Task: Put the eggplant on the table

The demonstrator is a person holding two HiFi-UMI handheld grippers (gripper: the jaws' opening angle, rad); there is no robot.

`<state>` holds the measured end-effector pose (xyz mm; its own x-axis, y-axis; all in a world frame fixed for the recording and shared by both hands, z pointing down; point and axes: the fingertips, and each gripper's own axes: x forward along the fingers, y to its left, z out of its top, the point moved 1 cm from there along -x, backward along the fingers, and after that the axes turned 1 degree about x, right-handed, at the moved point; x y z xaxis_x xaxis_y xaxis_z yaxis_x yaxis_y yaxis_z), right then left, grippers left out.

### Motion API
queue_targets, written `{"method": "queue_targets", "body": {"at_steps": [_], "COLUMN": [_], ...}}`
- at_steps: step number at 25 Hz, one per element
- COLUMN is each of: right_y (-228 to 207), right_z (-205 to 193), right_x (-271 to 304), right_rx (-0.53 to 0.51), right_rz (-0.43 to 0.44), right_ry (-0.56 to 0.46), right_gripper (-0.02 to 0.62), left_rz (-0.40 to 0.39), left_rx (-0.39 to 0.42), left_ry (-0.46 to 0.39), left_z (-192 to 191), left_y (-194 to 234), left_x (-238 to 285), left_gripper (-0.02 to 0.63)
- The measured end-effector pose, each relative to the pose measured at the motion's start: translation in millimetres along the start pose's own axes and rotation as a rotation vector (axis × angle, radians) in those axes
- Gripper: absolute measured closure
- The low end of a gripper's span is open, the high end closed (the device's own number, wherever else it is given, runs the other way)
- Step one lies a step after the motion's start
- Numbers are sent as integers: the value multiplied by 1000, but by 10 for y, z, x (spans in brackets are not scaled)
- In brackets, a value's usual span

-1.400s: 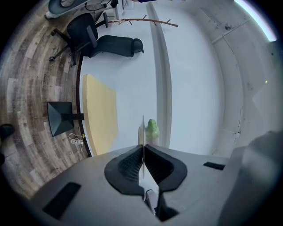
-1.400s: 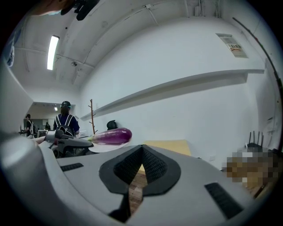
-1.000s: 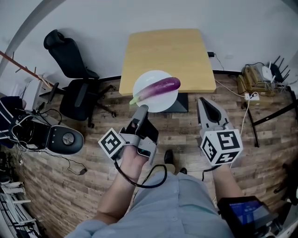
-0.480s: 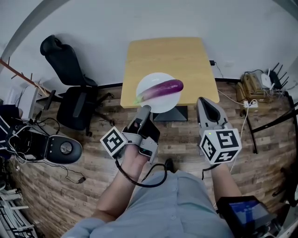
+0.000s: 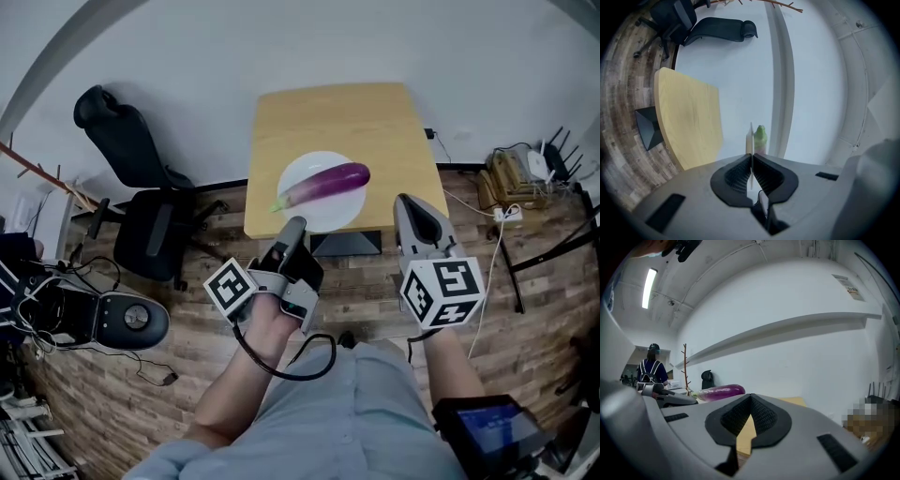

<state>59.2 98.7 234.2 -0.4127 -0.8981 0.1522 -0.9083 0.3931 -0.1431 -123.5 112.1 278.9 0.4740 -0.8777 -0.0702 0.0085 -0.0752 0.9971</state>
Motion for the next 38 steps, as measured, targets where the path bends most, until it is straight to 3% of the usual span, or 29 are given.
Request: {"method": "queue_targets", "body": {"at_steps": [7,13,29,38], "right_y": [-100,-539,-564,-1169], "right_z": [-35,70,-151,70], "right_x": [76,320,501,1002], "right_rx": [6,23,13,21], "right_rz": [-27,-25,2,50], "right_ry": [12,56,70,81], "right_gripper": [595,595,595,595], "left_rz": [3,30,-13,6], "left_rx": [-11,-27,-32,-36], "left_ry": [21,19,13,-41], "left_z": [47,-13,9,22], "left_y": [61,28,156,174], "left_x": [145,687,797,1495], "left_gripper": [594,594,594,594]}}
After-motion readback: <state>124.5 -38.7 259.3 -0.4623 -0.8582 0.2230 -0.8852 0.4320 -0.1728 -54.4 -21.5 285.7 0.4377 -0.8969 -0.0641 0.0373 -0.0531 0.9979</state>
